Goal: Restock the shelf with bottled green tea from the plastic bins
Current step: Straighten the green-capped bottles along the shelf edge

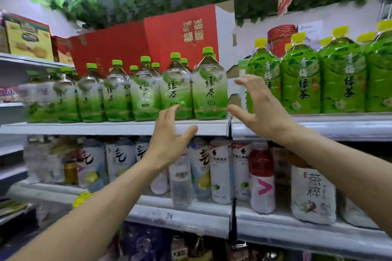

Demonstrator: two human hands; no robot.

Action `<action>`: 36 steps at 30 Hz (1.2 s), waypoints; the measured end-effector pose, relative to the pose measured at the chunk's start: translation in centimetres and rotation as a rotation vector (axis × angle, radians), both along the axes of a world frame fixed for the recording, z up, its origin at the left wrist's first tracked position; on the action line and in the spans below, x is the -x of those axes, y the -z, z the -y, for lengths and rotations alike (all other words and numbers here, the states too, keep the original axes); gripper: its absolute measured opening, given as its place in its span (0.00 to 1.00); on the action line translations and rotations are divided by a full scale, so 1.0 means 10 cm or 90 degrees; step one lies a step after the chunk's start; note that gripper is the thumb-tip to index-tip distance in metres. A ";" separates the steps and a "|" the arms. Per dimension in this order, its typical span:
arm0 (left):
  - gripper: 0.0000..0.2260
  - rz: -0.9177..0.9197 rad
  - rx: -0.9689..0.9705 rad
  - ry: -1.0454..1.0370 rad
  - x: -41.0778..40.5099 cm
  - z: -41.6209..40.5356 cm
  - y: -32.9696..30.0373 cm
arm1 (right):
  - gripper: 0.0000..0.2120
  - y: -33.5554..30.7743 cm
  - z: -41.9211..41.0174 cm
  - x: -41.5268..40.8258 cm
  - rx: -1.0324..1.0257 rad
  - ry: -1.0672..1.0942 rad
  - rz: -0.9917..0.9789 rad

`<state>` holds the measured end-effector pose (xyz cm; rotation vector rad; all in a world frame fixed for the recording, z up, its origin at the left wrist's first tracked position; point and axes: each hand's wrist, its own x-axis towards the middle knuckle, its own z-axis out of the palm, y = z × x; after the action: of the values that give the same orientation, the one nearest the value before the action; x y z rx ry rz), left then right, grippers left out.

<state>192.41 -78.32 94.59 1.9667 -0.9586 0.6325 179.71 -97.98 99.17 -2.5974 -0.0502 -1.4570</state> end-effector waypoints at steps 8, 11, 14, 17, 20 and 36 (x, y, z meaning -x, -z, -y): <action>0.37 0.078 -0.086 0.045 -0.90 -0.47 -0.28 | 0.45 -0.15 -0.37 -0.75 -0.469 0.051 -0.085; 0.39 0.140 -0.109 0.051 -1.09 -0.39 -0.32 | 0.44 -0.12 -0.42 -0.87 -0.453 0.102 -0.094; 0.40 0.191 -0.104 0.059 -1.22 -0.26 -0.33 | 0.43 -0.14 -0.46 -0.99 -0.463 0.151 -0.085; 0.41 0.197 -0.125 0.046 -1.33 -0.17 -0.27 | 0.42 -0.12 -0.47 -1.08 -0.442 0.215 -0.073; 0.40 0.206 -0.102 0.066 -1.39 -0.12 -0.19 | 0.39 -0.12 -0.47 -1.12 -0.419 0.246 -0.071; 0.40 0.177 -0.066 0.024 -1.28 -0.13 -0.23 | 0.36 -0.08 -0.41 -1.08 -0.404 0.187 -0.105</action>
<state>205.24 -77.05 96.88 1.9786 -1.2161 0.8663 190.55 -93.89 99.97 -2.2292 0.7175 -1.0818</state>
